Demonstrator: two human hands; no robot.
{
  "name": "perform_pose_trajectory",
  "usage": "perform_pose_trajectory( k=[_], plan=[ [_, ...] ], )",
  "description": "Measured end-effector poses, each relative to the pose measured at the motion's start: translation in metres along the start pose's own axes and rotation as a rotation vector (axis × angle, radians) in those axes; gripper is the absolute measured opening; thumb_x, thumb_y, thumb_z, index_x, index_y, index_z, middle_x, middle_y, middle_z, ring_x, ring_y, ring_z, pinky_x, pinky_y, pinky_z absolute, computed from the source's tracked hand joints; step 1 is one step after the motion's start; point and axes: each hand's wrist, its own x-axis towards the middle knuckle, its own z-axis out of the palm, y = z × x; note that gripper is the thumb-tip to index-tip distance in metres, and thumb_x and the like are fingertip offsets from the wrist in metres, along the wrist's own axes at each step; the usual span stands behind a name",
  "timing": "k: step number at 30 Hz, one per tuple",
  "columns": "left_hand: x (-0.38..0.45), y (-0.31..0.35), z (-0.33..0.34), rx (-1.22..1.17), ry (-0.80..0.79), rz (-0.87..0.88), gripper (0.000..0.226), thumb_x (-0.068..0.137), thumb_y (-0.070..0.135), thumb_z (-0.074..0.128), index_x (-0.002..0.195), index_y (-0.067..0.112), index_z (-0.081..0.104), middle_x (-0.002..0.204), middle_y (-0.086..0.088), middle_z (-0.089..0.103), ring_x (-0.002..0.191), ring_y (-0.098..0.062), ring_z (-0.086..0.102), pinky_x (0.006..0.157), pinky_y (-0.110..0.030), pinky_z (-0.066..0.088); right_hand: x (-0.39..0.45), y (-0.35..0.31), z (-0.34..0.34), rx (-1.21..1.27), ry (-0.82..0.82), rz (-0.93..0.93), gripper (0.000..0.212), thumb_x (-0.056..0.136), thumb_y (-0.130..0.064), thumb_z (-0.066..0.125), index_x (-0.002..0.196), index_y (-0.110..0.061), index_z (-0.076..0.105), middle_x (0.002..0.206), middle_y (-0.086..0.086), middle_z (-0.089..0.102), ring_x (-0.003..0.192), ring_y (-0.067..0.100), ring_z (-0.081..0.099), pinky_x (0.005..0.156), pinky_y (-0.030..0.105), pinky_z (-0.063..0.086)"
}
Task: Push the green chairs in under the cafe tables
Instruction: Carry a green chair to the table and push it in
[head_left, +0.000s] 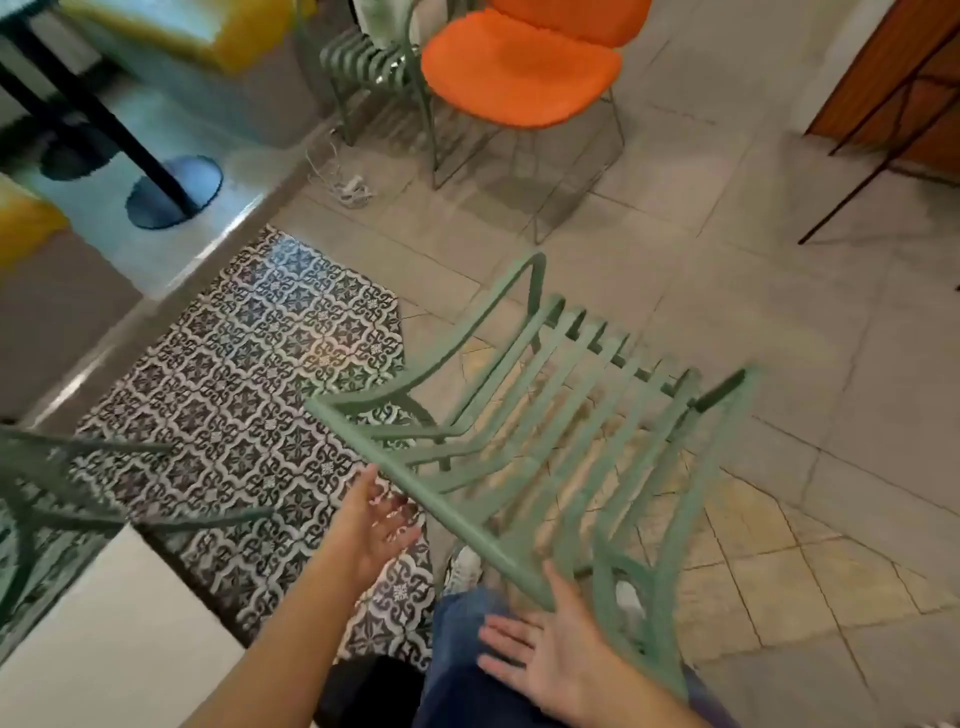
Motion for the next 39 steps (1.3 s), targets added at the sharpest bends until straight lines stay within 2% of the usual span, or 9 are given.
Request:
perform_pose_trajectory(
  k=[5, 8, 13, 16, 22, 24, 28, 31, 39],
  plan=[
    [0.028, 0.018, -0.004, 0.135, -0.180, -0.123, 0.031, 0.097, 0.037, 0.049, 0.111, 0.011, 0.057, 0.111, -0.022, 0.064, 0.108, -0.039, 0.060, 0.093, -0.056, 0.048, 0.012, 0.005, 0.012, 0.393, 0.044, -0.098, 0.071, 0.090, -0.056, 0.049, 0.108, 0.013, 0.047, 0.106, 0.028, 0.051, 0.125, 0.040, 0.044, 0.098, 0.052, 0.038],
    [0.040, 0.036, 0.003, 0.148, -0.218, -0.219, 0.034, 0.096, 0.038, 0.050, 0.113, 0.009, 0.057, 0.115, -0.022, 0.062, 0.112, -0.039, 0.057, 0.088, -0.053, 0.048, 0.013, 0.009, 0.021, 0.659, 0.158, -0.231, 0.054, 0.094, -0.046, 0.050, 0.118, 0.002, 0.043, 0.109, 0.025, 0.050, 0.127, 0.040, 0.044, 0.106, 0.050, 0.034],
    [0.069, 0.058, 0.002, 0.059, -0.168, -0.281, 0.044, 0.092, 0.038, 0.057, 0.120, 0.006, 0.053, 0.105, -0.024, 0.066, 0.102, -0.038, 0.060, 0.075, -0.050, 0.056, 0.013, 0.004, 0.002, 0.923, 0.259, -0.527, 0.060, 0.069, -0.029, 0.072, 0.125, -0.012, 0.059, 0.106, 0.015, 0.069, 0.107, 0.031, 0.063, 0.089, 0.045, 0.053],
    [0.085, 0.066, -0.001, 0.055, -0.147, -0.311, 0.044, 0.088, 0.023, 0.059, 0.126, 0.002, 0.051, 0.112, -0.024, 0.063, 0.107, -0.036, 0.060, 0.071, -0.049, 0.057, 0.009, -0.004, -0.004, 1.017, 0.334, -0.574, 0.010, 0.093, -0.012, 0.048, 0.085, -0.011, 0.052, 0.084, 0.017, 0.062, 0.072, 0.029, 0.061, 0.061, 0.032, 0.058],
    [0.091, 0.073, 0.001, 0.092, -0.165, -0.281, 0.041, 0.078, 0.004, 0.054, 0.118, -0.003, 0.050, 0.135, -0.025, 0.051, 0.116, -0.036, 0.054, 0.097, -0.047, 0.048, 0.010, -0.014, -0.001, 0.951, 0.388, -0.598, 0.022, 0.093, 0.004, 0.033, 0.078, -0.010, 0.041, 0.091, 0.018, 0.050, 0.080, 0.030, 0.052, 0.101, 0.042, 0.040],
    [0.091, 0.065, 0.000, 0.077, -0.146, -0.256, 0.033, 0.085, 0.004, 0.052, 0.118, -0.001, 0.050, 0.133, -0.024, 0.052, 0.116, -0.035, 0.054, 0.085, -0.047, 0.052, 0.008, -0.022, -0.007, 0.951, 0.384, -0.614, 0.021, 0.091, 0.006, 0.035, 0.080, -0.010, 0.041, 0.094, 0.018, 0.050, 0.091, 0.033, 0.053, 0.107, 0.043, 0.038],
    [0.085, 0.049, 0.001, 0.031, -0.125, -0.246, 0.019, 0.088, 0.005, 0.051, 0.107, 0.005, 0.052, 0.128, -0.023, 0.056, 0.114, -0.039, 0.056, 0.063, -0.042, 0.054, 0.006, -0.042, -0.023, 0.911, 0.386, -0.621, 0.021, 0.087, 0.009, 0.035, 0.082, -0.010, 0.041, 0.095, 0.015, 0.051, 0.092, 0.031, 0.053, 0.106, 0.043, 0.039],
    [0.080, 0.032, 0.001, -0.014, -0.082, -0.255, 0.043, 0.081, 0.005, 0.054, 0.123, 0.001, 0.050, 0.131, -0.023, 0.054, 0.116, -0.038, 0.055, 0.054, -0.039, 0.057, 0.001, -0.060, -0.036, 0.842, 0.376, -0.613, 0.022, 0.087, 0.009, 0.037, 0.083, -0.011, 0.041, 0.090, 0.016, 0.050, 0.086, 0.032, 0.054, 0.098, 0.041, 0.043],
    [0.036, -0.023, 0.032, -0.206, 0.013, -0.198, 0.047, 0.077, 0.005, 0.054, 0.124, -0.002, 0.049, 0.134, -0.024, 0.052, 0.112, -0.038, 0.057, 0.055, -0.046, 0.059, -0.017, -0.126, -0.082, 0.612, 0.379, -0.564, 0.021, 0.088, 0.008, 0.042, 0.080, -0.012, 0.045, 0.082, 0.009, 0.050, 0.072, 0.020, 0.051, 0.090, 0.033, 0.046]
  ],
)
